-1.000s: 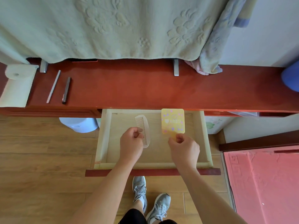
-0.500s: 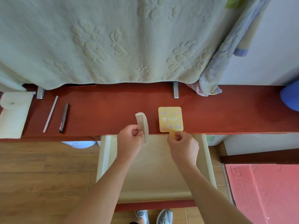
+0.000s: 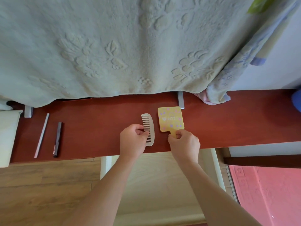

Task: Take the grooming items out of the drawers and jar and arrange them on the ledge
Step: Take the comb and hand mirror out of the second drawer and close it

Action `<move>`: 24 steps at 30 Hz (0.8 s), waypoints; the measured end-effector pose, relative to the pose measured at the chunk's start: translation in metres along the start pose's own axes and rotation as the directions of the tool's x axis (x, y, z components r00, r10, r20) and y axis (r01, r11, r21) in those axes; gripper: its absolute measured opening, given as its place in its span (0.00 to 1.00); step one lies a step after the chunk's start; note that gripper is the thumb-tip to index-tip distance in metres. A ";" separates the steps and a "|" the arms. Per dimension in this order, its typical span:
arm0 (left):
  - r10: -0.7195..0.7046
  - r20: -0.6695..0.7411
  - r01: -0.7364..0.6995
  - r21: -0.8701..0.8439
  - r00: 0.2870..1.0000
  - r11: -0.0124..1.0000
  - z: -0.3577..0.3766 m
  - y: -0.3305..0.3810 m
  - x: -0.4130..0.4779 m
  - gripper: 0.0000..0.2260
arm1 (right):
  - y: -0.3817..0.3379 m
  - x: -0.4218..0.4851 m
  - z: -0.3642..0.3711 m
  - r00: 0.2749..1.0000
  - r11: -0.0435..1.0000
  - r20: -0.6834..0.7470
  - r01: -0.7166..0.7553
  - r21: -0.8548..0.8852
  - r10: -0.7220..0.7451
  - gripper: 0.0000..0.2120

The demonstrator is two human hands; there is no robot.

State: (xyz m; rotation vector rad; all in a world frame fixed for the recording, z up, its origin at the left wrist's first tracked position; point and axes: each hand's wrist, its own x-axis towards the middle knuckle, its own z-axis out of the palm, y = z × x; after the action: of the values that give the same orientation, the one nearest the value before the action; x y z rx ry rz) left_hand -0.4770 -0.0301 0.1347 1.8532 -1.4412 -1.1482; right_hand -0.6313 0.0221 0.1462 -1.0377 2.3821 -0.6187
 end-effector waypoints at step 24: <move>0.192 -0.058 -0.173 0.244 0.980 0.954 0.004 -0.002 -0.005 0.13 | -0.003 0.007 0.006 0.995 0.993 -0.042 0.082 -0.088 -0.086 0.08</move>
State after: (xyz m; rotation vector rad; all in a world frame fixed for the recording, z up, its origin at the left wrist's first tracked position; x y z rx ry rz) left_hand -0.4802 -0.0245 0.1325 1.8517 -1.7251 -0.8319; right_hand -0.6309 0.0138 0.1415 -1.1778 2.4342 -0.5794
